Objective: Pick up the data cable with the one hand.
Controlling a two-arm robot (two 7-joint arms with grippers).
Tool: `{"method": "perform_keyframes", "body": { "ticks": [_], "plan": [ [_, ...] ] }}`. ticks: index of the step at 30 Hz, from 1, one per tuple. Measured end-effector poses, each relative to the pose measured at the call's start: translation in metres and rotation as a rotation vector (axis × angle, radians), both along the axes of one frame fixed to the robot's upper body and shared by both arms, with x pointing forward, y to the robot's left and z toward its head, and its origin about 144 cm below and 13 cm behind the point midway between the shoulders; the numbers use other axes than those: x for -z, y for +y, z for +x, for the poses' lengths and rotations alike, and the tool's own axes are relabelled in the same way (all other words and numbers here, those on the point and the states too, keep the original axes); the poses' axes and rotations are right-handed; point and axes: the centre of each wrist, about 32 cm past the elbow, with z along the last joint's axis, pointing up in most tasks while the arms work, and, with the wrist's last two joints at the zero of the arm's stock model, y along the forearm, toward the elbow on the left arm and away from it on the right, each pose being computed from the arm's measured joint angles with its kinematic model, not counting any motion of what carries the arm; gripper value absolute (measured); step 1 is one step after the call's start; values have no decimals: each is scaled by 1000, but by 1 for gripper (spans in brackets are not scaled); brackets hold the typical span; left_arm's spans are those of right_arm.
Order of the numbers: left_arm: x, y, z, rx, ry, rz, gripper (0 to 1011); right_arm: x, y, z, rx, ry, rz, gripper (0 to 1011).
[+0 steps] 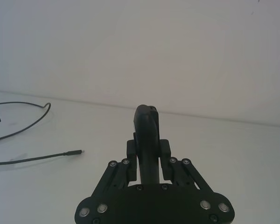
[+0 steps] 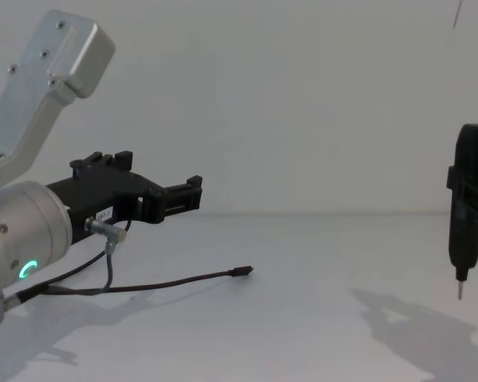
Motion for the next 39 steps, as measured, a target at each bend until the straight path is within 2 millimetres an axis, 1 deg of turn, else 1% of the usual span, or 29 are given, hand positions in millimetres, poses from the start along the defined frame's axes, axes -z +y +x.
{"method": "perform_keyframes", "body": {
  "ticks": [39],
  "plan": [
    [0,0,0,0,0,0,1001,0,0,0,0,0,0,283]
  ]
}}
